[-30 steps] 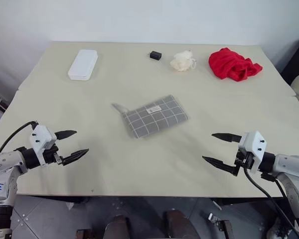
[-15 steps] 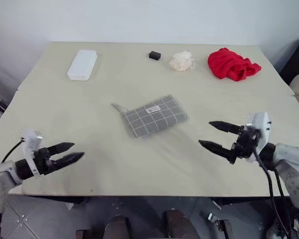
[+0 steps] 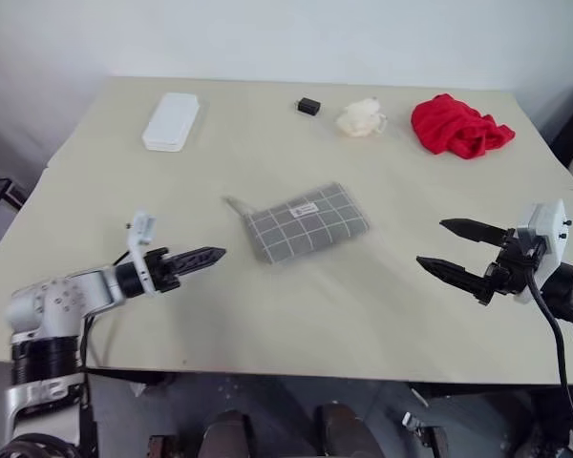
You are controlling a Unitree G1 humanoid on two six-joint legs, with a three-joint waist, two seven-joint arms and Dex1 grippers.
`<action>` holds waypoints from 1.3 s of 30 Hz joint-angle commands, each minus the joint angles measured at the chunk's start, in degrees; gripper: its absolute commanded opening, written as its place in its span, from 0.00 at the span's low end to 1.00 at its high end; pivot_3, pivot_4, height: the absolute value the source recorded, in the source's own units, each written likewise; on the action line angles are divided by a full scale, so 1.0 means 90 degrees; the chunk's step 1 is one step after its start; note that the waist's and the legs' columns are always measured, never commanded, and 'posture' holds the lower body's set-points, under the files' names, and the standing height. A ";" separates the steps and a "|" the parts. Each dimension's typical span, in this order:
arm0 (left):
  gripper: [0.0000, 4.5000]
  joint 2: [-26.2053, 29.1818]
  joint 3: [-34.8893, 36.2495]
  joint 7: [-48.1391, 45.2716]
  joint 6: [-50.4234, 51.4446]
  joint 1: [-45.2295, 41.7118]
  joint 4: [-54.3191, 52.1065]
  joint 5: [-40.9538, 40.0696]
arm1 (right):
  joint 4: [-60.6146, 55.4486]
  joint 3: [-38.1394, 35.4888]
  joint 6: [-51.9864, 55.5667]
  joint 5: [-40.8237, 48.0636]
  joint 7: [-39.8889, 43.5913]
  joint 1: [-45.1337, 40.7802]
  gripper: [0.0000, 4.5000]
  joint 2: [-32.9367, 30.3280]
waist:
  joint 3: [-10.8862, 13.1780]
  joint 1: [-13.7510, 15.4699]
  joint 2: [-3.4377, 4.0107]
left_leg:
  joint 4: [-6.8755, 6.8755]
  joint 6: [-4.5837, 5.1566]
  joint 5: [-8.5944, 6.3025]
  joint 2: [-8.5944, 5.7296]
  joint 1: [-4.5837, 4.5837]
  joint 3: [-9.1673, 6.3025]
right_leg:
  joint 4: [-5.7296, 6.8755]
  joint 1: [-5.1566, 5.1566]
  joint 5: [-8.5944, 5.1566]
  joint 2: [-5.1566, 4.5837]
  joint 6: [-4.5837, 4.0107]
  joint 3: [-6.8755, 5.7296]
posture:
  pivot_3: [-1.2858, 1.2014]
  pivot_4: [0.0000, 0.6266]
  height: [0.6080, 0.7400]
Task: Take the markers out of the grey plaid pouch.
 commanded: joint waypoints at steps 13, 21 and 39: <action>1.00 -0.1452 -0.0083 0.1365 0.0225 -0.2300 0.2823 0.0881 | -0.0854 -0.0066 0.0024 0.0104 -0.0564 0.0327 0.99 0.0463 | 0.0000 0.0062 0.0000 | 0.0016 -0.0007 0.0004 -0.0010 -0.0004 0.0002 | 0.0005 0.0003 0.0003 -0.0004 0.0006 -0.0002 | 0.52 0.24 1.00; 1.00 -0.1938 -0.0126 0.1245 -0.0625 -0.2902 0.4126 0.1394 | -0.1075 -0.0080 -0.0044 0.0099 -0.0780 0.0536 0.99 0.0598 | 0.0000 0.0083 0.0001 | 0.0024 -0.0007 0.0005 -0.0022 -0.0003 0.0015 | 0.0003 0.0020 0.0004 -0.0008 0.0008 -0.0014 | 0.52 0.24 1.00; 0.00 -0.2281 -0.0165 0.0281 -0.1286 -0.3077 0.4570 0.1807 | -0.1431 -0.0097 -0.0170 0.0079 -0.1108 0.0940 1.00 0.0832 | -0.0002 0.0149 0.0003 | 0.0021 0.0001 0.0017 -0.0039 -0.0002 0.0018 | -0.0001 0.0031 0.0010 -0.0018 0.0019 -0.0017 | 0.52 0.24 1.00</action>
